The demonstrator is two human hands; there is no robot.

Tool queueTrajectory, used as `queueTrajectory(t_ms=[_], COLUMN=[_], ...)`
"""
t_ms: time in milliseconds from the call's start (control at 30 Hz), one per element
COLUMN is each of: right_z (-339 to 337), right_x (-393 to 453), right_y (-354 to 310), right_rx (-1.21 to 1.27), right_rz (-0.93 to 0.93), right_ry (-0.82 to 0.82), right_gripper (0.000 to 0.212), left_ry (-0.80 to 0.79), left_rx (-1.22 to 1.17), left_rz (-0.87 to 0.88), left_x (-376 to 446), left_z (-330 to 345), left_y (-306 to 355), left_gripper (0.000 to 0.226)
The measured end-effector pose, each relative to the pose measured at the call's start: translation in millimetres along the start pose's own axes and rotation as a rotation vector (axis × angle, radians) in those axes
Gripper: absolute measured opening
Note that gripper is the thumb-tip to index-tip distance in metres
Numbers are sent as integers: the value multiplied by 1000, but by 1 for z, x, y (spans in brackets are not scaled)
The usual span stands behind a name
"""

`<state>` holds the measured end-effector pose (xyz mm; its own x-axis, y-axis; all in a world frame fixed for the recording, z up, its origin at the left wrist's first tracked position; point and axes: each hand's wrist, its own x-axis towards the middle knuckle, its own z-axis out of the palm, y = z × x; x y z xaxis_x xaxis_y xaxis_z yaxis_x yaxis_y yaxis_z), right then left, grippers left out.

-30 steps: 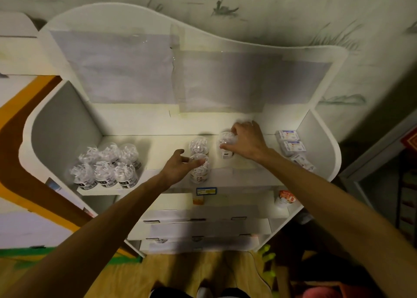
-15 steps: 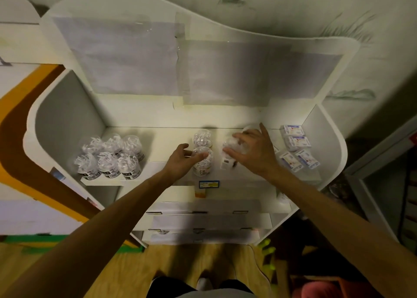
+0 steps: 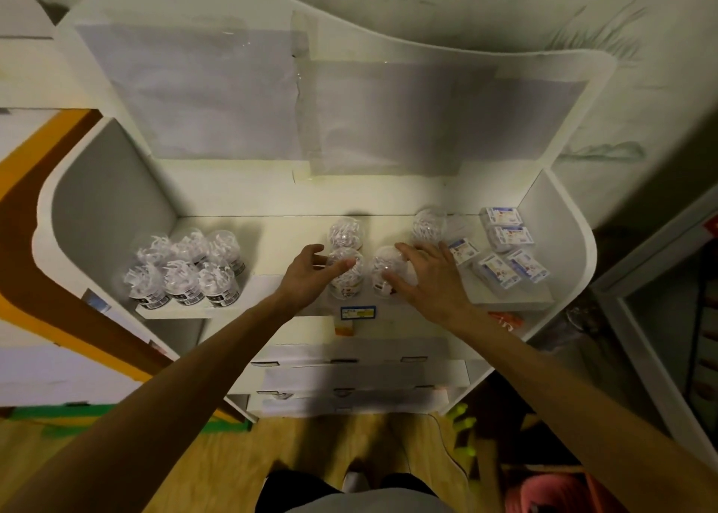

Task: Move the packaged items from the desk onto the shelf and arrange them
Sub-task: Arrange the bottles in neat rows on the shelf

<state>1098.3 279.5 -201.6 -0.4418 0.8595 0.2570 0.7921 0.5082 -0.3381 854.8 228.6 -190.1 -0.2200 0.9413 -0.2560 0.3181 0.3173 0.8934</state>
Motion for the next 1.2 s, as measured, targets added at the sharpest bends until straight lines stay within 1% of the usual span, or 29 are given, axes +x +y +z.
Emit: queueTrajectory(t_ms=[133,233,333,400,467,500,567,600,633,700,767,800,933,1067,1200], right_z=[0,-4,-5,-5,-8,-12,-22,-26,-30,-32,-31,-30,-28,-26,-28], right_x=[3,5,6,6,10,15,29,38,46,58,62,62,68,80,94], right_y=[-9,-15,-12,-5,3,7,18,23,28,35,40,42,44,31,26], right_rx=[27,38,54,-11,-32,-5,28,10,-26,-121,-164,-158,-134,-112,-14], right_rz=[70,72,77,8,-61,-56,20,84,146,230,250,250,186,152,137], right_ry=[100,100,67,76,161,220,307,308,266,100,-29,-46,0,-53,-129], right_gripper=[64,63,65,65,61,55,43,45,50,59,63,64,72,72,67], left_ry=[-14,-2,1,6,14,16,17,15,15,22,27,24,15,23,16], left_rx=[21,26,20,12,9,4,-7,-11,-16,-18,-18,-18,-30,-27,-20], left_rz=[6,12,13,9,5,4,4,1,-3,-7,-10,-14,-13,-21,-13], left_x=[1,2,4,4,5,5,6,6,7,7,6,6,6,6,6], left_z=[0,-2,-2,0,1,1,2,2,2,1,1,1,2,1,3], left_y=[0,-2,-4,-5,-6,-7,-7,-6,-6,-6,-6,-7,-7,-10,-7], left_gripper=[88,87,86,86,86,87,89,89,88,87,86,87,92,91,89])
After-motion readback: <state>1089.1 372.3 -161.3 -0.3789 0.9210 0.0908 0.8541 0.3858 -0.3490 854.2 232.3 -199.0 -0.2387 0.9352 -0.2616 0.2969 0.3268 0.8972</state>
